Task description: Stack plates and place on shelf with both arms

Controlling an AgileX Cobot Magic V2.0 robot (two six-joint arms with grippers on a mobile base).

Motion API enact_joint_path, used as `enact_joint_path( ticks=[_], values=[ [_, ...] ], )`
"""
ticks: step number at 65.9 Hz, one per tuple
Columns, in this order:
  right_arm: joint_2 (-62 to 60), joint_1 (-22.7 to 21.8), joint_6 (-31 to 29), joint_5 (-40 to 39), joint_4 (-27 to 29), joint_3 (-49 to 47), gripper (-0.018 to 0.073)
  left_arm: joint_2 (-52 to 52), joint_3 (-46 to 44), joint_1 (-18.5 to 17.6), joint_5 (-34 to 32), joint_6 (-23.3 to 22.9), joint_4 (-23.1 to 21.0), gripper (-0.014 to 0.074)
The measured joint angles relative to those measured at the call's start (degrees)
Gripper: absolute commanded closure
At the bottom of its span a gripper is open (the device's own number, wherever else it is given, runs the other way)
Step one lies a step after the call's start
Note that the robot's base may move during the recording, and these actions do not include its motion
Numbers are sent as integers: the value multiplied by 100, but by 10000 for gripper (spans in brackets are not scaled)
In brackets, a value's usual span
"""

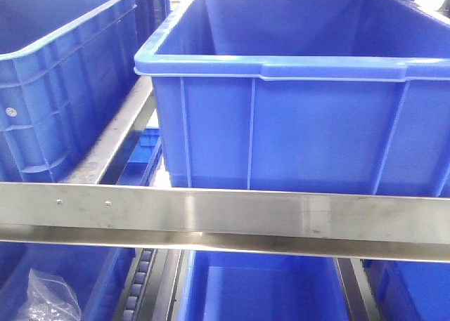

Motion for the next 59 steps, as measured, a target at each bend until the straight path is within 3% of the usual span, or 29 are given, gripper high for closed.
enact_joint_path(
  ticks=[59],
  values=[
    [-19,0,-69,-163,-58,16,504,0,0,0,0,0,0,507]
  ],
)
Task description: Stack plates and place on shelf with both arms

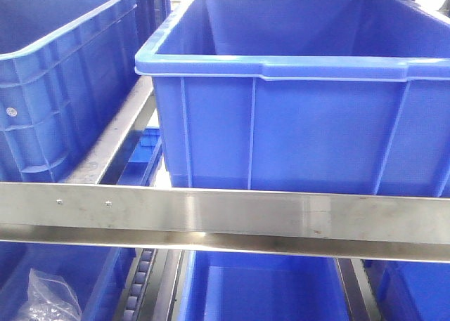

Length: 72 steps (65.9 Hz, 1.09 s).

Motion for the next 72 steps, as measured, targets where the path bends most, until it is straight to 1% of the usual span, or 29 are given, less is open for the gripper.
enact_joint_path(
  ticks=[6,15,72],
  values=[
    [0,0,-205,0,144,0,504,0,0,0,0,0,0,508],
    [0,0,-307,0,254,0,504,0,0,0,0,0,0,508],
    [0,0,-328,0,276,0,504,0,4,0,0,0,0,508]
  ],
)
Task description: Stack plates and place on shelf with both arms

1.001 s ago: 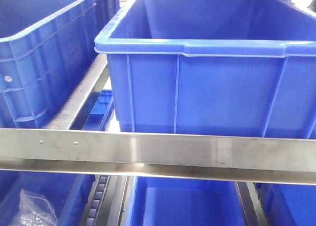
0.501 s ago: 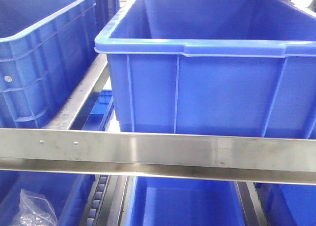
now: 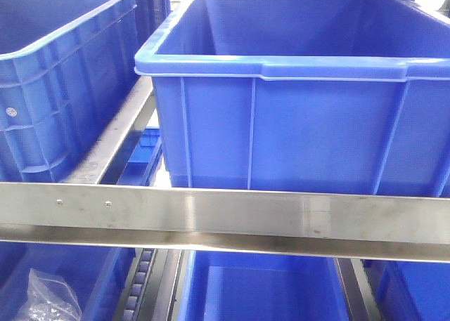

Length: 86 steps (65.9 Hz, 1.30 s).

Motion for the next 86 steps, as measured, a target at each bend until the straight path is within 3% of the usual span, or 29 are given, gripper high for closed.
enact_joint_path(
  ticks=[16,33,59,86],
  values=[
    [0,0,-1,0,0,0,504,-707,232,0,-84,0,169,508],
    [0,0,-11,0,0,0,504,-2469,1363,77,-649,0,128,508],
    [0,0,-11,0,0,0,504,-4641,2744,388,-674,0,-100,508],
    [0,0,-11,0,0,0,504,-4978,2858,459,-651,0,-304,508]
  ],
)
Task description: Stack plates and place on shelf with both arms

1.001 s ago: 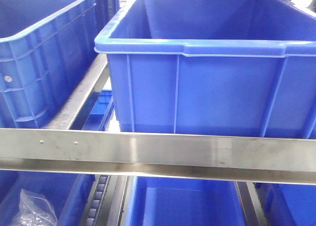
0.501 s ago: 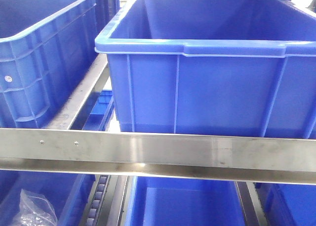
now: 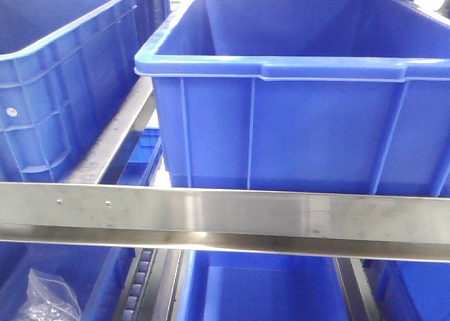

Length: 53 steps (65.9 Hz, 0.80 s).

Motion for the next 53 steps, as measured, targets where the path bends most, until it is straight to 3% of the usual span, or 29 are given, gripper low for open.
enact_joint_path(
  ticks=[28,53],
  values=[
    [0,0,0,0,0,0,504,0,0,10,0,0,-116,508],
    [0,0,0,0,0,0,504,0,0,26,-21,558,-138,507]
  ],
)
